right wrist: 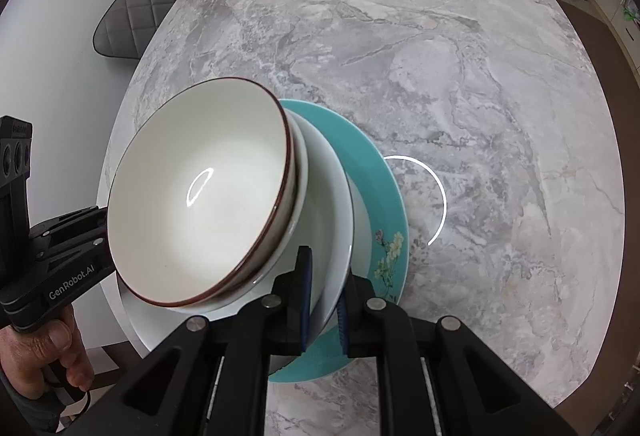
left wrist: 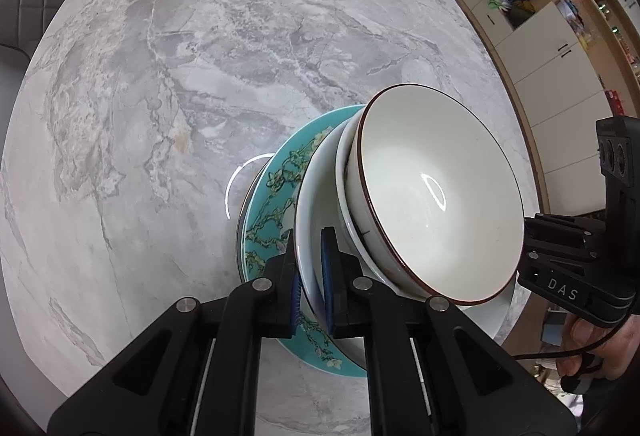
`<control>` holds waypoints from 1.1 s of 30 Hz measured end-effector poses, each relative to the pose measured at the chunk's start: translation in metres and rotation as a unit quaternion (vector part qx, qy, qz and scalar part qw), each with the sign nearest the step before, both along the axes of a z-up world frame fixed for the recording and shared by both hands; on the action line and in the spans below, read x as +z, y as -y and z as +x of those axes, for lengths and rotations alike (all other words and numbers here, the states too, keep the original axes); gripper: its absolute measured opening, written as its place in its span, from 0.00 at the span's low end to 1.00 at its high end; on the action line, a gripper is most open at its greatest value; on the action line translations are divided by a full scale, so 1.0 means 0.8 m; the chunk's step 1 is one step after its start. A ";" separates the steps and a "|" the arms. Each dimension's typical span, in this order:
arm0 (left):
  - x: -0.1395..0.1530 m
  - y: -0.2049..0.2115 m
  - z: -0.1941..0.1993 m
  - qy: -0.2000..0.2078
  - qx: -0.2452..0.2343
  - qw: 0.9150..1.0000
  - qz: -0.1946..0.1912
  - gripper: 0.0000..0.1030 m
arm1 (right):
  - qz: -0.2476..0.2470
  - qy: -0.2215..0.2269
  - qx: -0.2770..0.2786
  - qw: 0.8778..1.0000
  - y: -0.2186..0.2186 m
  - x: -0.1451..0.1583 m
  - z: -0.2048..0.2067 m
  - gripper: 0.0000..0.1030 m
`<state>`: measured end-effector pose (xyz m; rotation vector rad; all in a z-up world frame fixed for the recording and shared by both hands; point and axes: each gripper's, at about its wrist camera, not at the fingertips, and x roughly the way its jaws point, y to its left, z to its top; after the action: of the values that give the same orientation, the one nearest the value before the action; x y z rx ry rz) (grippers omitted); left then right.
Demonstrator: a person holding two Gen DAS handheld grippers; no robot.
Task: Organize plates and bowls
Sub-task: 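Lift the white plates with bowls using both grippers and lower onto the teal plates, then open both grippers and pull them back from the stack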
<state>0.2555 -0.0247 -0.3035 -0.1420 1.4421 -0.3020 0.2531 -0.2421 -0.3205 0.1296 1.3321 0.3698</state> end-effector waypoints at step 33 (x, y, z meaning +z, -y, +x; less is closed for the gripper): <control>-0.001 -0.022 -0.026 0.029 0.046 0.999 0.000 0.49 | -0.048 0.066 -0.037 0.996 0.009 0.014 -0.026 0.48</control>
<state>0.2351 -0.0075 -0.3042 -0.1975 1.3741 -0.2302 0.2326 -0.2489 -0.3092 0.0735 1.2084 0.2466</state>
